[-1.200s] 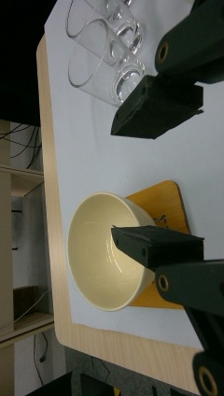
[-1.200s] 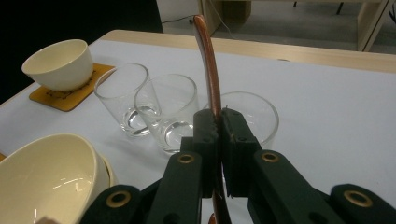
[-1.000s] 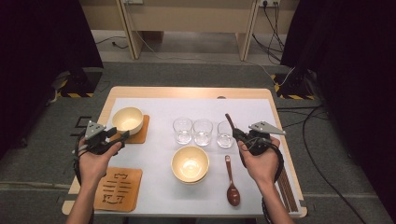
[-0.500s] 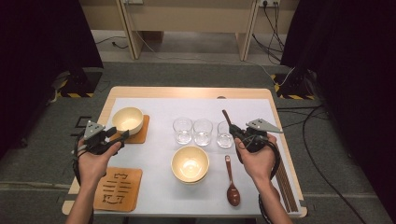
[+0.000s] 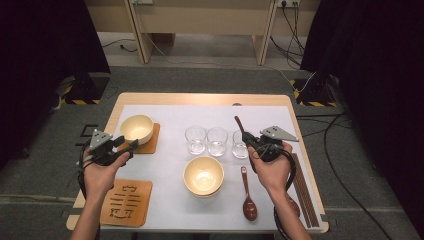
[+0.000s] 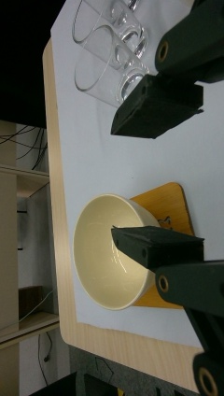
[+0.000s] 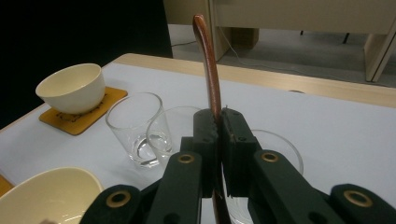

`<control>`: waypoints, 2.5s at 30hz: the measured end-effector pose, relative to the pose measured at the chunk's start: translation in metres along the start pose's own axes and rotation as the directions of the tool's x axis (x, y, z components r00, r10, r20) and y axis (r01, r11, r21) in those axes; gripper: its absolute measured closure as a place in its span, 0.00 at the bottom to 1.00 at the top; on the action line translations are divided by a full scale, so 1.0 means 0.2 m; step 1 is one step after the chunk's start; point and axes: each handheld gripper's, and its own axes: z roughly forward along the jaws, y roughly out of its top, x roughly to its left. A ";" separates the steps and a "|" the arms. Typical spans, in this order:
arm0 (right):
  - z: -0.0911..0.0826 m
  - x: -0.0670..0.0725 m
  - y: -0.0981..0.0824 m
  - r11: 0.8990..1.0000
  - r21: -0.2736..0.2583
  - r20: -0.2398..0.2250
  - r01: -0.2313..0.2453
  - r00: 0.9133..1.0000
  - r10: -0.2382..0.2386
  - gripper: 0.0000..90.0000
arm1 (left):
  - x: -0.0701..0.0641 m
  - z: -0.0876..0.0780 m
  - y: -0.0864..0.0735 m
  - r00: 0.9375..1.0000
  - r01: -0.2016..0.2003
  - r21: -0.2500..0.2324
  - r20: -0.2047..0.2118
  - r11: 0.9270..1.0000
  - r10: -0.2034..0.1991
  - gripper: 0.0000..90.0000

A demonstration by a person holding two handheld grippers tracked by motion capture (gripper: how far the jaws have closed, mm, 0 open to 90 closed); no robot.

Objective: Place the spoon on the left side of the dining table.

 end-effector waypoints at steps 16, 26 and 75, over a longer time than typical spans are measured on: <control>0.04 0.03 0.04 0.998 -0.037 -0.010 0.041 0.999 -0.041 0.95 | 0.01 0.00 0.00 1.000 0.000 0.006 0.000 1.000 0.000 0.48; 0.05 0.05 0.06 0.997 -0.052 -0.013 0.048 0.999 -0.049 0.95 | 0.00 0.00 0.00 1.000 -0.002 0.007 -0.001 1.000 0.002 0.48; 0.15 0.12 0.13 0.991 -0.105 -0.035 0.086 0.995 -0.090 0.95 | -0.01 0.00 0.00 1.000 -0.003 0.001 0.010 1.000 0.003 0.48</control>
